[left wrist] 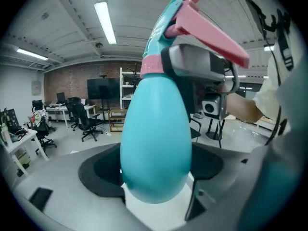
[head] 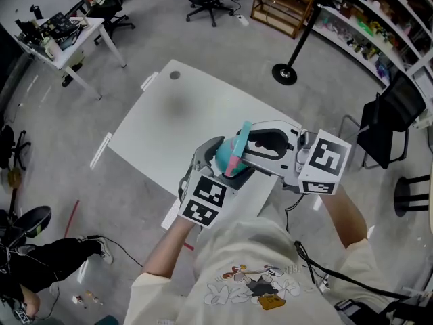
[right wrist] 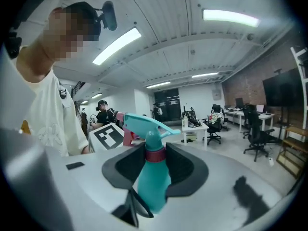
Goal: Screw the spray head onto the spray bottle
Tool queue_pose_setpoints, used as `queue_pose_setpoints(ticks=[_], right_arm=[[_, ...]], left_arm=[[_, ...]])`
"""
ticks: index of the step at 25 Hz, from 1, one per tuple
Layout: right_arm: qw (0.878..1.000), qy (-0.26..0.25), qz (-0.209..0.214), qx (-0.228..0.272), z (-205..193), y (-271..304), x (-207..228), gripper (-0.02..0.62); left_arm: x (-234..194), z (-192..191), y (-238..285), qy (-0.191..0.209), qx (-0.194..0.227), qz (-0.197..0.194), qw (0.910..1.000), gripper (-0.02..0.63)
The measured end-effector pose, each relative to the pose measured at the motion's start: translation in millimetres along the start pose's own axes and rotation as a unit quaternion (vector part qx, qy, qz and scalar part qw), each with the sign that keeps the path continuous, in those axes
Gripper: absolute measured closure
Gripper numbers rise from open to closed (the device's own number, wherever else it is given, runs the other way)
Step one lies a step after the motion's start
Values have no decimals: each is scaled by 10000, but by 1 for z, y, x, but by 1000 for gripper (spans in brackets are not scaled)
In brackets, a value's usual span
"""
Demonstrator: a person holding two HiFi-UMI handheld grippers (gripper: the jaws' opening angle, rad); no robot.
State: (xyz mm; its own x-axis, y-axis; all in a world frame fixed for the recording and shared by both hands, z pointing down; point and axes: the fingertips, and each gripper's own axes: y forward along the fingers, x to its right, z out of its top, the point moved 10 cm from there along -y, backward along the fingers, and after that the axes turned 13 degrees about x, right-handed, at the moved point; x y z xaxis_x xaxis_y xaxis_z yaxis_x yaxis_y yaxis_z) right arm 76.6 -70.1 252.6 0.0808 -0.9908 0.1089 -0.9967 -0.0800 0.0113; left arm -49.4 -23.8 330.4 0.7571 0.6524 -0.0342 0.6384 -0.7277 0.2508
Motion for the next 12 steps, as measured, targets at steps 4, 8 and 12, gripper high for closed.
queue_pose_setpoints(ticks=[4,8,12], right_arm=[[9968,-28,-772,197,-1,2,-10,460],[9885,-260,-1484,164,-8,8,-27,460],[9890,-338,-1436,110,-15,13,-34,460]], left_arm=[[6,-4,0,-228,266,490,9982,201],[11,-11,-2,-248,286,983,9944,201],[10,-15,-6,-266,226,1112,9932,201]])
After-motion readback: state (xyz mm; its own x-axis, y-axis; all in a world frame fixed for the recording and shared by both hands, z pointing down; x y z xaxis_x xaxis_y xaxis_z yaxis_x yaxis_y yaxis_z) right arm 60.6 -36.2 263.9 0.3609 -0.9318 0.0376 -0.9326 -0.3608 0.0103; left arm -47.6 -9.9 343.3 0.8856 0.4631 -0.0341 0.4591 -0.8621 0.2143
